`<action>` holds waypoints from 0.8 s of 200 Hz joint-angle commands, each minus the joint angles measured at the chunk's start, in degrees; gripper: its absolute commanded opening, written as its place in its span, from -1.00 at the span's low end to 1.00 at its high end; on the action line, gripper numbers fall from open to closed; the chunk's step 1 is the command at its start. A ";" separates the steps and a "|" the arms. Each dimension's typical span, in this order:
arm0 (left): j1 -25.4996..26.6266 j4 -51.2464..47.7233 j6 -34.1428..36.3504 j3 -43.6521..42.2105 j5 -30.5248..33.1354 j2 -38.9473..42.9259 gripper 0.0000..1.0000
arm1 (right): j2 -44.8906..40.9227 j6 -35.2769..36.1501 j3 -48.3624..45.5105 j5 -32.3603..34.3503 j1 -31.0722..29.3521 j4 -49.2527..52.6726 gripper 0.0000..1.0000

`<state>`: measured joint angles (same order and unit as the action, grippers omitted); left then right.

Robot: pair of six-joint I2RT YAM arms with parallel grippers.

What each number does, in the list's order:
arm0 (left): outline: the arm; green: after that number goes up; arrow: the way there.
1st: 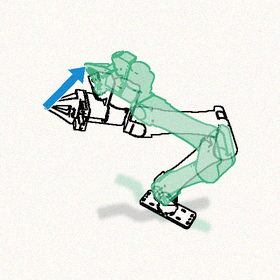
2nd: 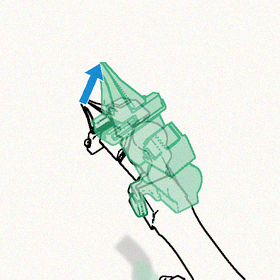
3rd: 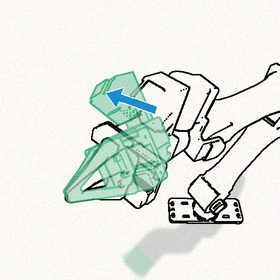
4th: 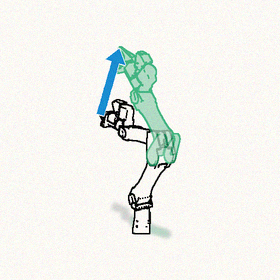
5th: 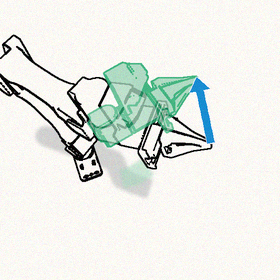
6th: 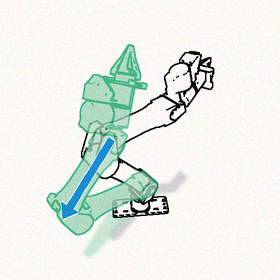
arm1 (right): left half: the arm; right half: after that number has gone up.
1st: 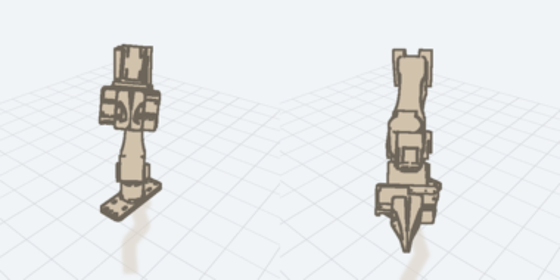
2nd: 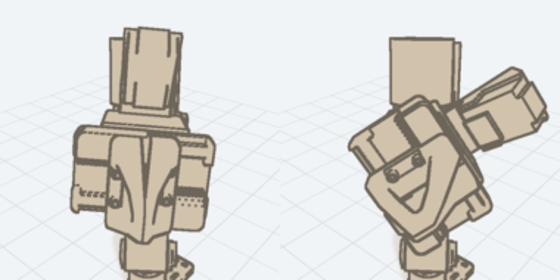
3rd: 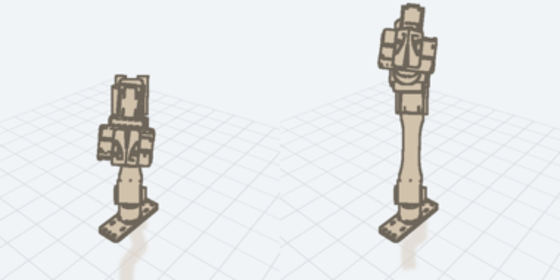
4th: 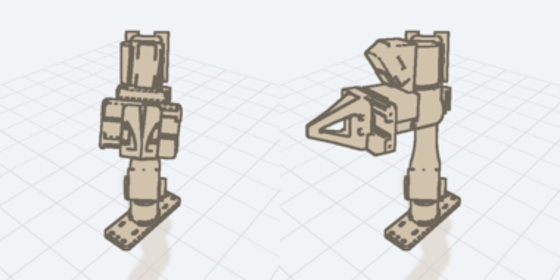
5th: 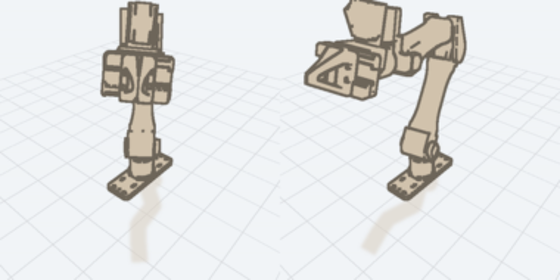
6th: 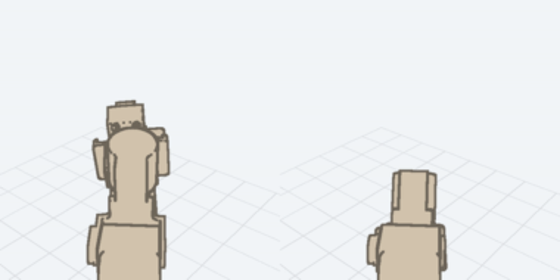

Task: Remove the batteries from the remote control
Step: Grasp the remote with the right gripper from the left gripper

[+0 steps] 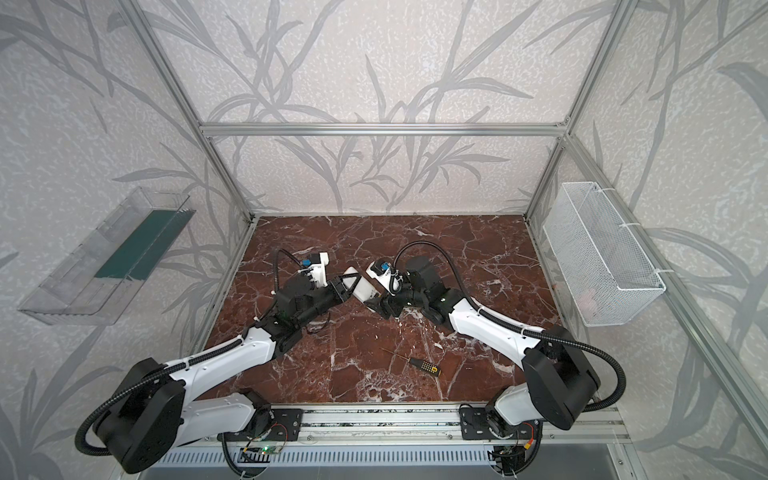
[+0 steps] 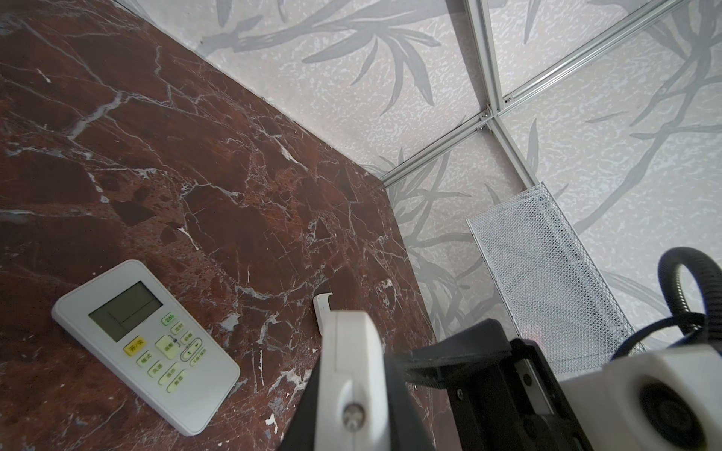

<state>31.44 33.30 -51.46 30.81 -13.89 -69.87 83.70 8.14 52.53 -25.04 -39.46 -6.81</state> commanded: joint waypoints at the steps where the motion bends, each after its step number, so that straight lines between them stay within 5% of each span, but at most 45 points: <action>1: -0.15 3.15 0.29 1.13 -1.32 -0.01 -1.00 | 1.99 -1.88 2.24 1.24 -0.68 -2.76 0.56; 59: -0.16 3.80 0.17 1.01 -0.60 -0.30 -1.00 | 6.12 -3.52 4.67 1.66 -2.28 -4.88 0.55; 125: -0.21 2.39 0.21 -0.13 1.18 1.27 -1.00 | 6.02 -3.85 4.16 4.11 -2.46 -5.80 0.05; 160: -0.25 0.79 0.40 -0.37 1.89 2.09 -0.55 | 5.60 -2.29 3.59 4.82 -2.46 -4.08 -0.01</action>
<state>31.38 34.02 -51.35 30.76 -13.19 -69.73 89.89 4.82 55.66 -22.13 -42.00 -11.35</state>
